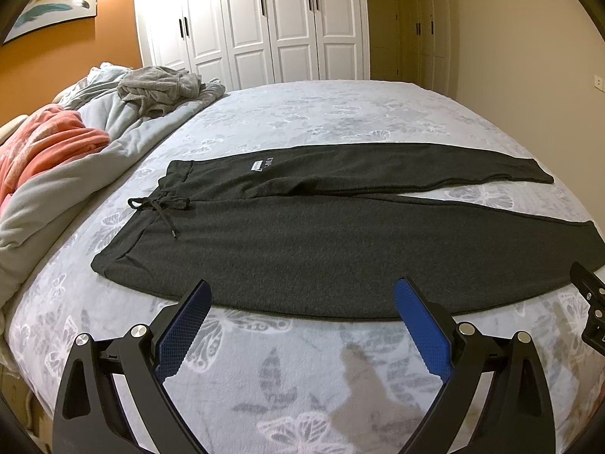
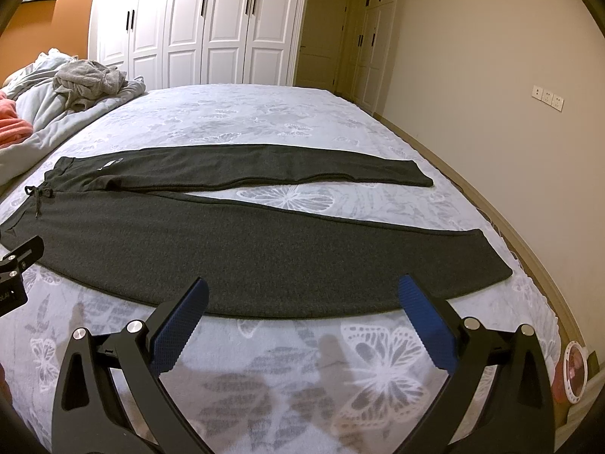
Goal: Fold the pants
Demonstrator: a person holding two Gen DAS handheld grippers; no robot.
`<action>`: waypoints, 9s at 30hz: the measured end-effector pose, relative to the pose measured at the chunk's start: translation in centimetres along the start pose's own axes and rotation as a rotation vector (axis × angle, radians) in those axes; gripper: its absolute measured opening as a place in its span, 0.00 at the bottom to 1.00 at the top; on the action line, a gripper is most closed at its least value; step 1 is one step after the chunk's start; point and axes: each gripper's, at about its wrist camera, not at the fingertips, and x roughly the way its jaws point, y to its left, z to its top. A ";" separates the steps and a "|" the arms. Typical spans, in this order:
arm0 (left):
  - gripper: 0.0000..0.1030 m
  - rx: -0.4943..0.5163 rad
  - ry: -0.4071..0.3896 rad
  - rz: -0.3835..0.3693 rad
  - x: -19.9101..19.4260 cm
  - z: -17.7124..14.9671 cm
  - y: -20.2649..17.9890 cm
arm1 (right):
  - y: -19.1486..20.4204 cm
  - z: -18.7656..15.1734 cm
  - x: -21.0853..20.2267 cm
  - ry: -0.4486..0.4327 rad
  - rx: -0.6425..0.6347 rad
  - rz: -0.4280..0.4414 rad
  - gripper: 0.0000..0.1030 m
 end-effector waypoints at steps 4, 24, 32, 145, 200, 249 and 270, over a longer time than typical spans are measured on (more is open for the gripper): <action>0.93 0.000 0.000 0.002 0.1 0.0 0.0 | 0.0 0.0 0.0 0.000 0.002 0.001 0.95; 0.93 0.002 0.002 0.003 0.1 -0.1 0.1 | 0.0 0.0 0.0 0.001 0.000 -0.001 0.95; 0.93 -0.063 0.080 -0.097 1.0 0.2 1.9 | -0.5 0.4 0.8 0.038 0.005 0.021 0.95; 0.03 -0.832 0.262 -0.213 11.6 2.9 32.1 | -28.1 1.9 14.9 0.233 0.700 0.266 0.06; 0.66 -0.309 0.563 -0.224 13.0 0.8 14.1 | 0.9 10.6 12.1 0.248 -0.045 0.505 0.10; 0.79 -0.262 0.438 -0.124 13.6 2.8 9.9 | -26.0 3.4 13.5 0.340 0.349 -0.097 0.09; 0.80 -0.286 0.349 -0.190 12.1 3.5 7.5 | -35.6 -2.2 15.7 0.334 0.708 0.045 0.64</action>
